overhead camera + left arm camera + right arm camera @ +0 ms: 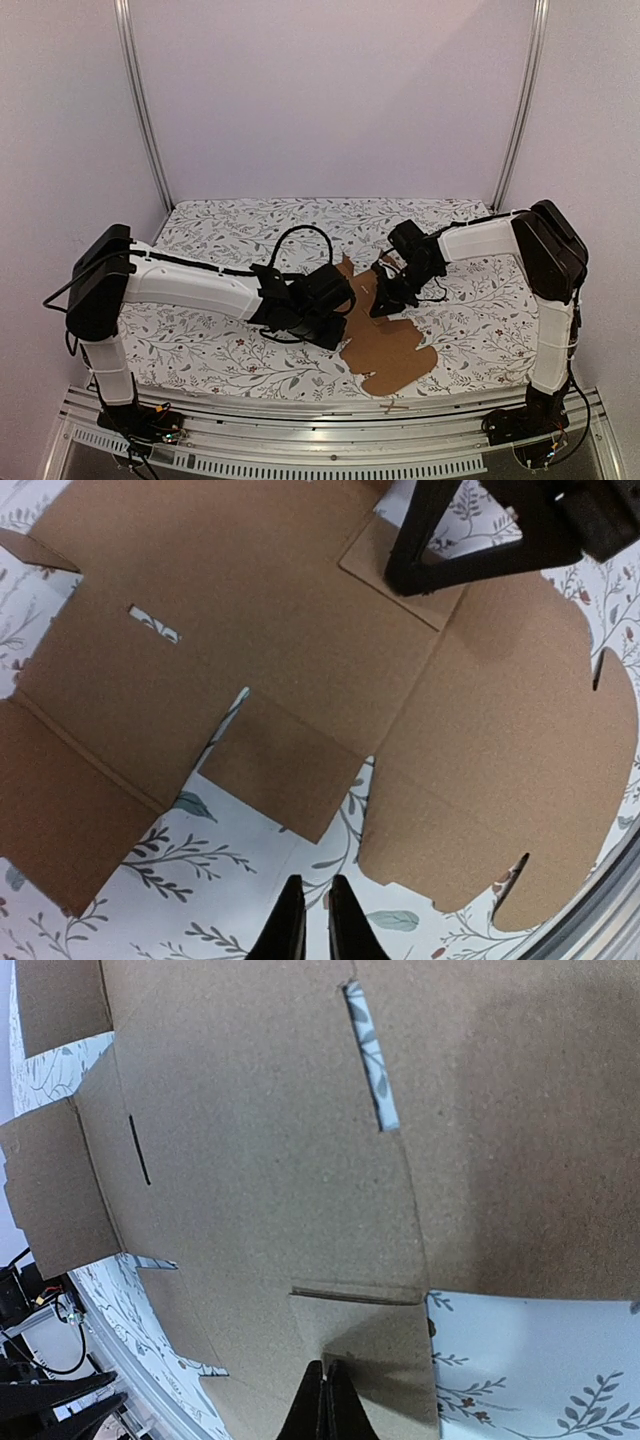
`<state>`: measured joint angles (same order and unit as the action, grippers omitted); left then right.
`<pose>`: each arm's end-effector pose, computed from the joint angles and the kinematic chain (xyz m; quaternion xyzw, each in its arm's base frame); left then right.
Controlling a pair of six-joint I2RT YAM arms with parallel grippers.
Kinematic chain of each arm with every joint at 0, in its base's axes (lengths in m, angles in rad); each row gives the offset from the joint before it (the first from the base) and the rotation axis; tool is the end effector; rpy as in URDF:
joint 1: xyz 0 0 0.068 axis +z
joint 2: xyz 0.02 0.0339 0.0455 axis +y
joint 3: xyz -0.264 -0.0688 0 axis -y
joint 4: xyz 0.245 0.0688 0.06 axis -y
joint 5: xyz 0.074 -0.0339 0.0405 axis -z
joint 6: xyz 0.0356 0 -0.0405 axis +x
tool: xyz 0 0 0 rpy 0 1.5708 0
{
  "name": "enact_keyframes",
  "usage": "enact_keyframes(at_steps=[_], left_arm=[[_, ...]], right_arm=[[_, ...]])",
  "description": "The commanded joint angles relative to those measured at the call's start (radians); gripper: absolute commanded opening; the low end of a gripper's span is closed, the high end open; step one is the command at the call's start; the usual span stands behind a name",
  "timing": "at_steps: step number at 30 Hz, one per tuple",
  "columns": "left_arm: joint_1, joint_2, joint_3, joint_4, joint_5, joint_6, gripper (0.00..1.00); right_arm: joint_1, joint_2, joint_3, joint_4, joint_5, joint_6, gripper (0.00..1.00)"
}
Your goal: Fold the paper box
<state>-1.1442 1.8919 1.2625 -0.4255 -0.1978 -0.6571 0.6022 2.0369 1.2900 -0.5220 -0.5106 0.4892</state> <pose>0.1679 -0.3525 0.1736 0.2076 0.9399 -0.1397 0.2325 0.3119 0.2355 0.1266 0.0919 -0.9529 -0.2889 0.0052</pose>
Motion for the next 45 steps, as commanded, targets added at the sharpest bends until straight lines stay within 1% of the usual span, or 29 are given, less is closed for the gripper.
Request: enact_keyframes(at_steps=[1,9,12,17,31,45], left_arm=[[-0.008,0.058,0.007,-0.075,-0.081,-0.008,0.08],[-0.008,0.151,0.102,-0.191,-0.112,0.044,0.07],[-0.007,0.174,0.117,-0.203,-0.114,0.05,0.07],[-0.005,0.179,0.116,-0.156,-0.117,0.059,0.08],[0.009,0.129,0.138,-0.023,-0.126,0.071,0.08],[0.013,0.114,0.16,0.024,-0.13,0.087,0.09]], right_arm=[[-0.002,0.066,-0.035,0.011,0.03,0.012,0.0],[-0.019,0.063,-0.041,0.017,0.014,0.008,0.0],[-0.029,0.064,-0.041,0.018,0.008,0.006,0.0],[-0.036,0.082,-0.04,0.018,-0.011,0.007,0.0],[-0.048,0.119,-0.035,0.017,-0.037,0.006,0.0],[-0.059,0.129,-0.034,0.018,-0.053,0.004,0.0]])
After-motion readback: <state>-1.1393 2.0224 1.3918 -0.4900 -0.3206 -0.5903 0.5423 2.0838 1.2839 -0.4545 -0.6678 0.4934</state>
